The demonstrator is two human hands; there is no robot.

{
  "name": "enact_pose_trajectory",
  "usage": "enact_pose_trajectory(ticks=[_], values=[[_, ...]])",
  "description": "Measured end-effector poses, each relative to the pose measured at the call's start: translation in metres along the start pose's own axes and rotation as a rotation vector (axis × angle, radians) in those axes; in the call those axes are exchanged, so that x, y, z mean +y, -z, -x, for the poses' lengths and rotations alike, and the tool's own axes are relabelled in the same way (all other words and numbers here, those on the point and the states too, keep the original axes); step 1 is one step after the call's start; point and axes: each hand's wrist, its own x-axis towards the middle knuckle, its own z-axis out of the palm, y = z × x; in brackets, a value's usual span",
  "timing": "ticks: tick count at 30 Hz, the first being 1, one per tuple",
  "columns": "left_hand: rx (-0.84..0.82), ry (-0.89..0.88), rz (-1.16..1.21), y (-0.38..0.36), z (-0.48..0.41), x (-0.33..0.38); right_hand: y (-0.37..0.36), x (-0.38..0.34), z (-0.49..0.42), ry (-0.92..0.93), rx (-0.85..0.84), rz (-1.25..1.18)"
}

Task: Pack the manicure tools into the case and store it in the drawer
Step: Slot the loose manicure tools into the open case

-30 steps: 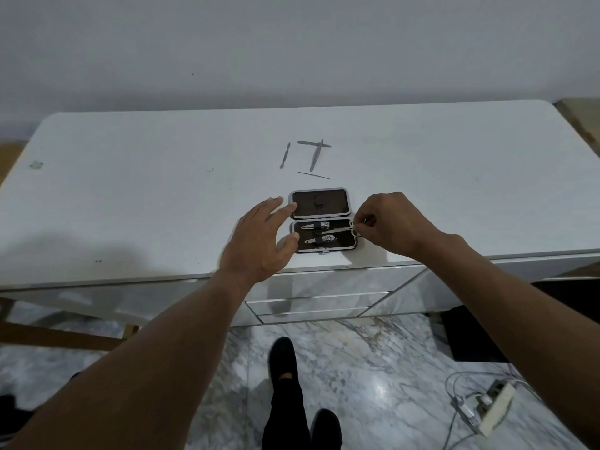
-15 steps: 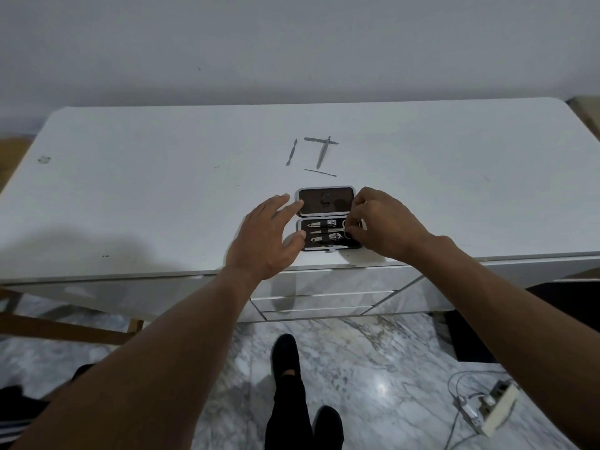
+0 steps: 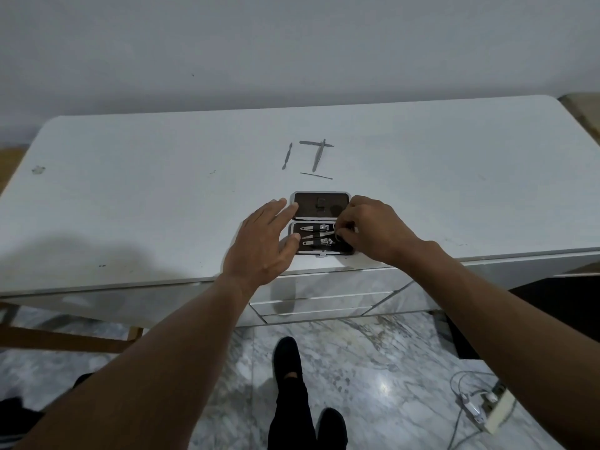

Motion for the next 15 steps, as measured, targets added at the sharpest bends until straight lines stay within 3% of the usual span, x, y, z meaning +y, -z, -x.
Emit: enact_pose_trajectory(ticks=[15], values=[[-0.028, -0.031, -0.016, 0.0021, 0.0012, 0.0, 0.0045, -0.0006, 0.0001, -0.002, 0.034, 0.131]])
